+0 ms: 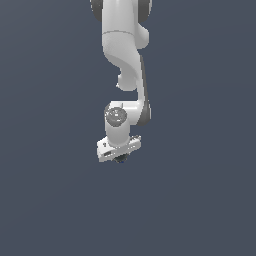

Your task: Pick up the object and move it to a goal position.

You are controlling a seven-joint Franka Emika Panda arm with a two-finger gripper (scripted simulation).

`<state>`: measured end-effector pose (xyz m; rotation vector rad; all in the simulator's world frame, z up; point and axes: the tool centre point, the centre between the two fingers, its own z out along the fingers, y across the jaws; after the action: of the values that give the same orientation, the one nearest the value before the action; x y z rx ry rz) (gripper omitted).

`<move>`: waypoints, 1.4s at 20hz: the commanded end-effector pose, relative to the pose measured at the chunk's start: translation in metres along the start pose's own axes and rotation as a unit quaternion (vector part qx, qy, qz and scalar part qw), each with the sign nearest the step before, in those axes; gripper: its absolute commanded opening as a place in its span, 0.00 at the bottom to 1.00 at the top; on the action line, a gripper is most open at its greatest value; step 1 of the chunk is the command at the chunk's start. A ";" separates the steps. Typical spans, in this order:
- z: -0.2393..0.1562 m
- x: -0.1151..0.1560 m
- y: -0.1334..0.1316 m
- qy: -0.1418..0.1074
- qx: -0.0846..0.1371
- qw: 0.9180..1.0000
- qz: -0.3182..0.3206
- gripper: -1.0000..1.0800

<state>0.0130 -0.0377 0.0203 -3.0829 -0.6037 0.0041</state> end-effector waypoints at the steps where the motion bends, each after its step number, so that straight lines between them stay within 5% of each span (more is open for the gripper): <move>1: -0.009 0.000 0.003 0.001 -0.001 1.000 0.000 0.00; 28: -0.250 -0.014 0.069 0.001 0.000 1.000 0.000 0.00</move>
<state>0.0260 -0.1044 0.2602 -3.0829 -0.6041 -0.0012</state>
